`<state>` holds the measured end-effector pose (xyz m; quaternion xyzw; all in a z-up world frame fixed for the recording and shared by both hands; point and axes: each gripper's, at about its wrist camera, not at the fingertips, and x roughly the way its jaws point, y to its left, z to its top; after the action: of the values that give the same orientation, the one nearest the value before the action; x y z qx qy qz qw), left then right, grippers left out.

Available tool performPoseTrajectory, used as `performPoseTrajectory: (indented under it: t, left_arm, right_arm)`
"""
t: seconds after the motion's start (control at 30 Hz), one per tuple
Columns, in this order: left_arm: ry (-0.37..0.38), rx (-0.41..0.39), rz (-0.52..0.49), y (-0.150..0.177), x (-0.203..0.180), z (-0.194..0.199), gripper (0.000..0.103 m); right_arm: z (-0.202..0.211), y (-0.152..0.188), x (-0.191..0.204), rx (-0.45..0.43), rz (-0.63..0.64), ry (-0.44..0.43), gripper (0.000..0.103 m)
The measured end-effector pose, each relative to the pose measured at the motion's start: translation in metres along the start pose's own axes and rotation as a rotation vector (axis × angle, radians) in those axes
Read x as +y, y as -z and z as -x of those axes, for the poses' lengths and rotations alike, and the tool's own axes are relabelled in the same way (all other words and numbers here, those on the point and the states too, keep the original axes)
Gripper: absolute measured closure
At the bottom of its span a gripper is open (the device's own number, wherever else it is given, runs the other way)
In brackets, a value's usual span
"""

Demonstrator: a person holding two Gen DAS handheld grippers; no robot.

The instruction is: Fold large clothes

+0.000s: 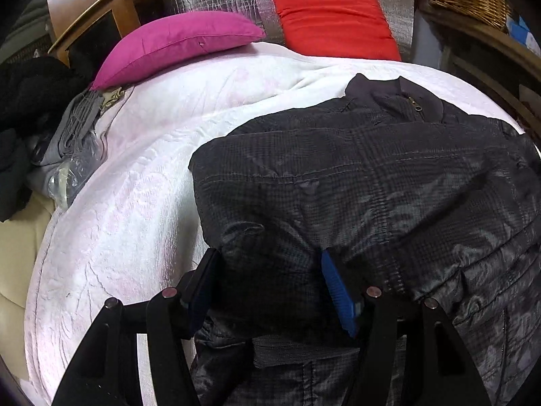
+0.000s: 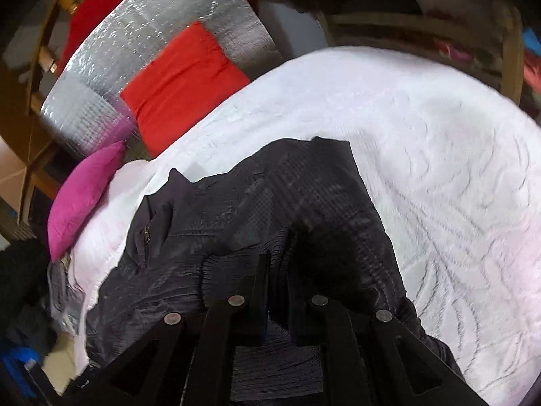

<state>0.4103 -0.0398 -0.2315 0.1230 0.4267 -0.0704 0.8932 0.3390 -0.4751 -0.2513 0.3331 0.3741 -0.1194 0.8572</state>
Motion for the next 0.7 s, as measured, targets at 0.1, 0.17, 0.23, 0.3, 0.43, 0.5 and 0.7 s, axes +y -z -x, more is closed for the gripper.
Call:
performPoseTrajectory:
  t: [0.1, 0.17, 0.23, 0.3, 0.43, 0.5, 0.7]
  left_arm:
    - [-0.019, -0.008, -0.011, 0.002, -0.004, 0.001, 0.04]
    - [-0.02, -0.01, -0.01, 0.002, -0.002, 0.0, 0.04]
    - [-0.021, -0.011, -0.012, 0.002, -0.002, 0.0, 0.04]
    - [-0.023, -0.014, -0.015, 0.003, -0.002, 0.0, 0.04]
    - [-0.031, -0.019, -0.021, 0.004, -0.003, 0.002, 0.04]
    - [-0.034, -0.019, -0.018, 0.005, -0.003, 0.001, 0.04]
    - [-0.037, -0.021, -0.016, 0.006, -0.004, 0.001, 0.04]
  right_arm:
    - [0.004, -0.002, -0.003, 0.022, -0.029, -0.03, 0.09]
    - [0.004, -0.002, -0.006, 0.049, -0.055, -0.055, 0.086]
    - [0.002, -0.002, -0.007, 0.073, -0.074, -0.086, 0.075]
    - [0.001, -0.001, -0.005, 0.087, -0.077, -0.132, 0.04]
    - [0.0, 0.005, 0.013, 0.099, -0.008, -0.151, 0.027]
    - [-0.003, 0.011, 0.027, 0.094, 0.108, -0.056, 0.061]
    - [-0.003, 0.011, 0.034, 0.044, 0.183, 0.038, 0.093]
